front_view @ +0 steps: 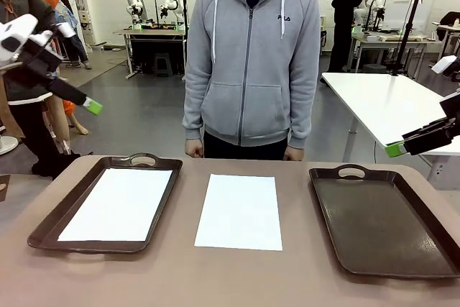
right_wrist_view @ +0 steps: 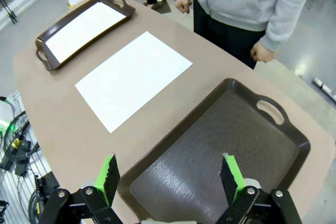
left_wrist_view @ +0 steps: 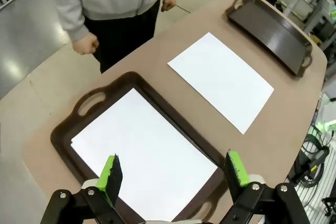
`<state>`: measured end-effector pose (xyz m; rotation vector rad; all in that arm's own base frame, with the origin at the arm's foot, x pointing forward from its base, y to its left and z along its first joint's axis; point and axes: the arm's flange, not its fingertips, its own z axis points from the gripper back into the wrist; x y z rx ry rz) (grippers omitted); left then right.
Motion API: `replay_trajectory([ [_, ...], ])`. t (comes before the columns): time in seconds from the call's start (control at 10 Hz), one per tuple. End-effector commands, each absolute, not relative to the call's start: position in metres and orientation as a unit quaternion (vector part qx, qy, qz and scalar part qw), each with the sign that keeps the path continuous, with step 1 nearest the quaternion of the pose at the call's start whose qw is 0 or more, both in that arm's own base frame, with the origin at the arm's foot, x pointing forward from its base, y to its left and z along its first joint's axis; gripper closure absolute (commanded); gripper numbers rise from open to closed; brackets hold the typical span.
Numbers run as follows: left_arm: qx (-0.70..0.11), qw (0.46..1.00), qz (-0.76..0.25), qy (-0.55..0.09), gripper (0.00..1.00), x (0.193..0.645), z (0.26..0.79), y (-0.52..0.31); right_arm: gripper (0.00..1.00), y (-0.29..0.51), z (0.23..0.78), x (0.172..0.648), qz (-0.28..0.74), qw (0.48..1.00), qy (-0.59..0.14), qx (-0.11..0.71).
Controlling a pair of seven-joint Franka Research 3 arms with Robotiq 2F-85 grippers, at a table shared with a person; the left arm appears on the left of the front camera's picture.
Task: Sort the A4 documents.
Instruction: Receive the A4 Paper.
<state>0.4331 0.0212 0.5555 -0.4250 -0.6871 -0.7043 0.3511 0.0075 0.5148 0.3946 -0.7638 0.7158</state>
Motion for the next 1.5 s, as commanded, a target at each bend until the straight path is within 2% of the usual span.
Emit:
replay_trajectory([
  [0.0, -0.185, 0.859, -0.305, -0.368, 0.0, 0.408, 0.56, 0.02, 0.0, 0.007, 0.513, 0.352, 0.341, 0.845, -0.362, 0.196],
  [0.2, -0.186, 0.847, -0.311, -0.389, 0.0, 0.394, 0.566, 0.015, 0.0, 0.007, 0.513, 0.352, 0.341, 0.845, -0.362, 0.196],
  [0.5, -0.216, 0.848, -0.292, -0.386, 0.0, 0.398, 0.561, 0.01, 0.0, 0.007, 0.513, 0.352, 0.341, 0.845, -0.362, 0.196],
  [0.6, -0.225, 0.843, -0.305, -0.381, 0.0, 0.399, 0.56, 0.008, 0.0, 0.007, 0.513, 0.352, 0.341, 0.845, -0.362, 0.196],
  [0.7, -0.268, 0.816, -0.346, -0.378, 0.0, 0.401, 0.562, 0.01, 0.0, 0.007, 0.513, 0.352, 0.341, 0.845, -0.362, 0.196],
  [1.4, -0.253, 0.833, -0.327, -0.366, 0.0, 0.395, 0.564, 0.014, 0.0, 0.007, 0.513, 0.352, 0.341, 0.845, -0.362, 0.196],
])
